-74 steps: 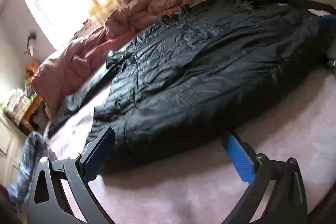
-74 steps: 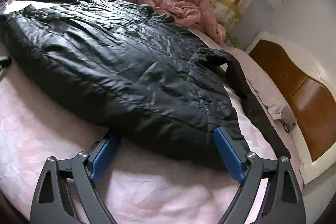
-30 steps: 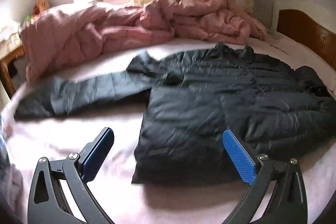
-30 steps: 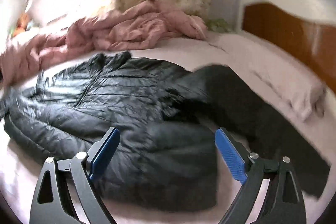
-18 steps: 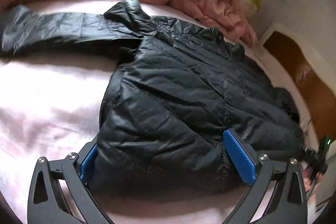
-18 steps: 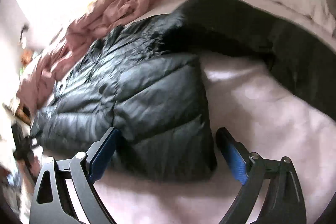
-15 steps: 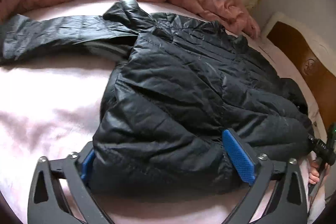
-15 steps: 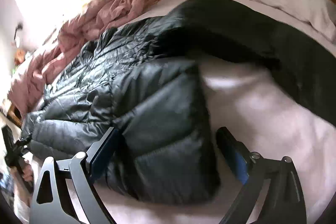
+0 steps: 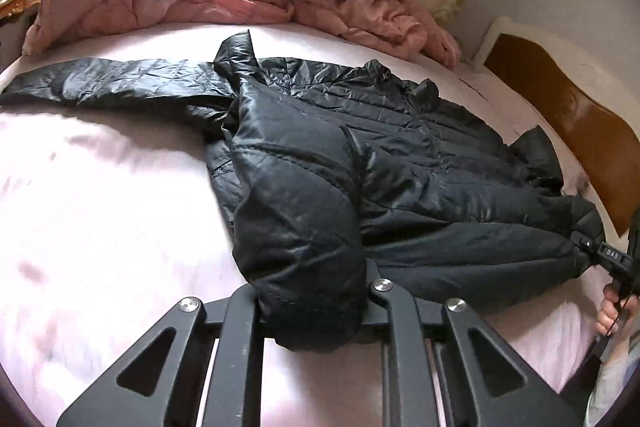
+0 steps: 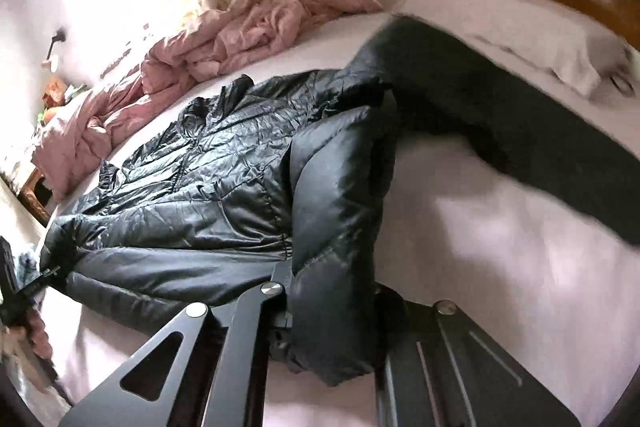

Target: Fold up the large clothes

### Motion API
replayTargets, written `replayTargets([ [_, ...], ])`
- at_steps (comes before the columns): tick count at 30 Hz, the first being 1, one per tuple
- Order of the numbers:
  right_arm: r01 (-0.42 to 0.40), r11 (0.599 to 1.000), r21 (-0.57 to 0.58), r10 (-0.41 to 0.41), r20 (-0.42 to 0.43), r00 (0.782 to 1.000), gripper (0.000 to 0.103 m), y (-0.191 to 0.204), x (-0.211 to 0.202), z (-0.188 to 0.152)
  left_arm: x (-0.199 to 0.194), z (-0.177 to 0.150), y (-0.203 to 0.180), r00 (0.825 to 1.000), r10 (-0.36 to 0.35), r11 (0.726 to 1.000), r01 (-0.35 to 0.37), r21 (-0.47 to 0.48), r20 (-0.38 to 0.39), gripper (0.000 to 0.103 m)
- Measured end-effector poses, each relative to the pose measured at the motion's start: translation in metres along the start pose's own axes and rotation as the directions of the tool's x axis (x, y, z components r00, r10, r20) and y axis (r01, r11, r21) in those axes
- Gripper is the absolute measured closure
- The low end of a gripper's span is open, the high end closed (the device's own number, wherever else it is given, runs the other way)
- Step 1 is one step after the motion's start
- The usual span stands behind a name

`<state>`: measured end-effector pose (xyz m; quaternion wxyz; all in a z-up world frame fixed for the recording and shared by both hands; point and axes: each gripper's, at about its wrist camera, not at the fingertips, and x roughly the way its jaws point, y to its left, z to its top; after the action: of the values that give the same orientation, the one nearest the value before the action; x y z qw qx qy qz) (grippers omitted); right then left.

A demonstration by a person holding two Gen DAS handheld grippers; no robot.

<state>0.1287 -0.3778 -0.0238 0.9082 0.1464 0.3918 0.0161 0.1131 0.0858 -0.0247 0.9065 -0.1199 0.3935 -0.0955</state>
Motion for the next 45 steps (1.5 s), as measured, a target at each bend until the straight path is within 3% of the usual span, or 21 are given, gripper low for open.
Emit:
replayTargets([
  [3,0.009,1.0,-0.019,-0.009,0.022,1.0,0.091,-0.004,-0.03,-0.027,-0.017,-0.024,-0.005,0.999,0.039,0.999,-0.039,0.019,0.006,0.083],
  [5,0.017,0.999,-0.03,-0.016,0.033,0.999,0.088,-0.007,-0.041,-0.041,-0.031,-0.038,-0.01,0.987,0.15,0.987,-0.152,0.045,0.051,0.067],
  [7,0.037,0.999,-0.039,-0.036,0.038,0.999,0.082,-0.01,-0.045,-0.049,-0.042,-0.04,-0.014,0.971,0.206,0.971,-0.218,0.095,0.125,0.058],
  [9,0.081,0.996,-0.025,-0.08,0.038,0.996,0.064,-0.016,-0.044,-0.049,-0.053,-0.036,-0.017,0.955,0.217,0.964,-0.242,0.11,0.201,0.045],
  [11,0.125,0.992,-0.006,-0.124,0.058,0.991,0.051,-0.02,-0.045,-0.046,-0.06,-0.032,-0.02,0.953,0.186,0.969,-0.219,0.118,0.24,0.015],
  [15,0.188,0.982,-0.006,-0.184,0.167,0.969,0.036,-0.022,-0.059,-0.04,-0.051,-0.014,-0.016,0.956,0.176,0.975,-0.202,0.089,0.234,0.014],
  [17,0.181,0.984,-0.003,-0.177,0.185,0.967,0.036,-0.024,-0.065,-0.04,-0.038,-0.006,-0.01,0.961,0.198,0.975,-0.213,0.063,0.191,0.014],
  [19,0.155,0.988,0.001,-0.153,0.168,0.974,0.036,-0.025,-0.066,-0.041,-0.018,0.0,0.005,0.984,0.158,0.987,-0.157,-0.012,0.087,0.014],
  [22,0.114,0.993,-0.008,-0.112,0.124,0.986,0.036,-0.024,-0.055,-0.041,0.006,-0.003,0.026,0.994,0.105,0.989,-0.106,-0.108,-0.012,0.019],
  [24,0.088,0.996,0.023,-0.09,0.105,0.99,0.036,-0.027,-0.044,-0.037,0.01,-0.006,0.035,0.997,0.069,0.987,-0.073,-0.143,-0.032,0.031],
  [25,0.06,0.995,0.074,-0.067,0.09,0.994,0.036,-0.034,-0.038,-0.034,0.008,-0.008,0.037,0.998,0.058,0.987,-0.061,-0.148,-0.024,0.044],
  [26,0.026,0.991,0.132,-0.036,0.075,0.997,0.042,-0.042,-0.032,-0.033,0.004,-0.009,0.037,0.998,0.06,0.987,-0.06,-0.146,-0.009,0.07],
  [27,-0.009,0.983,0.186,-0.002,0.059,0.998,0.065,-0.049,-0.025,-0.033,-0.003,-0.01,0.036,0.997,0.079,0.99,-0.075,-0.117,0.027,0.084],
  [29,-0.021,0.981,0.194,0.011,0.053,0.999,0.088,-0.052,-0.02,-0.033,-0.022,-0.013,0.035,0.989,0.092,0.992,-0.081,-0.096,0.116,0.096],
  [31,-0.02,0.989,0.143,0.004,0.112,0.994,0.094,-0.042,-0.029,-0.033,-0.037,-0.016,0.028,0.978,0.096,0.994,-0.086,-0.06,0.186,0.097],
  [33,0.004,0.996,0.094,-0.022,0.192,0.981,0.095,-0.026,-0.043,-0.033,-0.041,-0.02,0.016,0.961,0.182,0.983,-0.186,-0.002,0.208,0.097],
  [36,0.137,0.99,-0.043,-0.12,0.282,0.952,0.095,0.008,-0.055,-0.032,-0.046,-0.028,0.001,0.928,0.27,0.956,-0.289,0.041,0.256,0.097],
  [39,0.215,0.97,-0.115,-0.179,0.261,0.949,0.095,0.022,-0.044,-0.015,-0.039,-0.029,-0.011,0.895,0.34,0.914,-0.386,0.121,0.288,0.097],
  [41,0.202,0.973,-0.108,-0.178,0.204,0.963,0.095,0.02,-0.029,-0.002,-0.032,-0.028,-0.009,0.898,0.343,0.912,-0.389,0.132,0.277,0.095],
  [43,0.21,0.973,-0.097,-0.191,0.172,0.966,0.094,0.013,-0.016,0.002,-0.027,-0.023,-0.001,0.928,0.286,0.939,-0.322,0.124,0.24,0.093],
  [45,0.226,0.972,-0.068,-0.217,0.124,0.968,0.087,0.004,-0.008,-0.002,-0.034,-0.019,0.005,0.938,0.226,0.96,-0.261,0.105,0.262,0.092],
])
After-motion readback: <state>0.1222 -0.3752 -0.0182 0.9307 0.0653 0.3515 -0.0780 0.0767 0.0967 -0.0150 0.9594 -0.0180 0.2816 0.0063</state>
